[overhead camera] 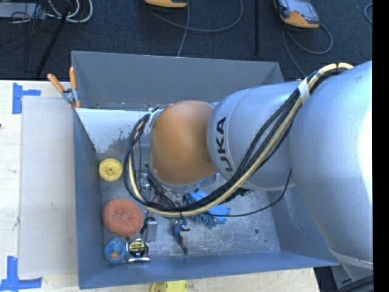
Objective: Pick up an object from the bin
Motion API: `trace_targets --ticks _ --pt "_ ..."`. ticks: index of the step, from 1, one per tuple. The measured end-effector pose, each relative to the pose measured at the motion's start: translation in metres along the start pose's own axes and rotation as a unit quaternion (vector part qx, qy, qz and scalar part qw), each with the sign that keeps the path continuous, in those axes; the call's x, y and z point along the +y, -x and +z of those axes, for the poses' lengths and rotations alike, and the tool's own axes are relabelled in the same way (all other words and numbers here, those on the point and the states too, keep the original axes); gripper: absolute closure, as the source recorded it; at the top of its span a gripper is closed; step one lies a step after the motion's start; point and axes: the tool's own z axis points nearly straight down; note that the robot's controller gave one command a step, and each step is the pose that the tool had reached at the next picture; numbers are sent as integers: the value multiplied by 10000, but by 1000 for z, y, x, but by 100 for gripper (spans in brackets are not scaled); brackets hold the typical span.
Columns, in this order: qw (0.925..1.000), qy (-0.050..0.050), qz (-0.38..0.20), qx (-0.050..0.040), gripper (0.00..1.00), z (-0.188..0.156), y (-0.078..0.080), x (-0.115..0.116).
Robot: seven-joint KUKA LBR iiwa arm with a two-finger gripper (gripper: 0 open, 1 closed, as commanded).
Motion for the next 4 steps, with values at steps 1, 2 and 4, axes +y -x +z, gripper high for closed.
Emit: trace_targets --ticks 1,2,4 --pt "10000 9 19 -38 0 -4 2 -1" --pt "9996 14 -261 -70 0 15 19 15" --pt "9865 17 -1637 -60 100 55 33 21"
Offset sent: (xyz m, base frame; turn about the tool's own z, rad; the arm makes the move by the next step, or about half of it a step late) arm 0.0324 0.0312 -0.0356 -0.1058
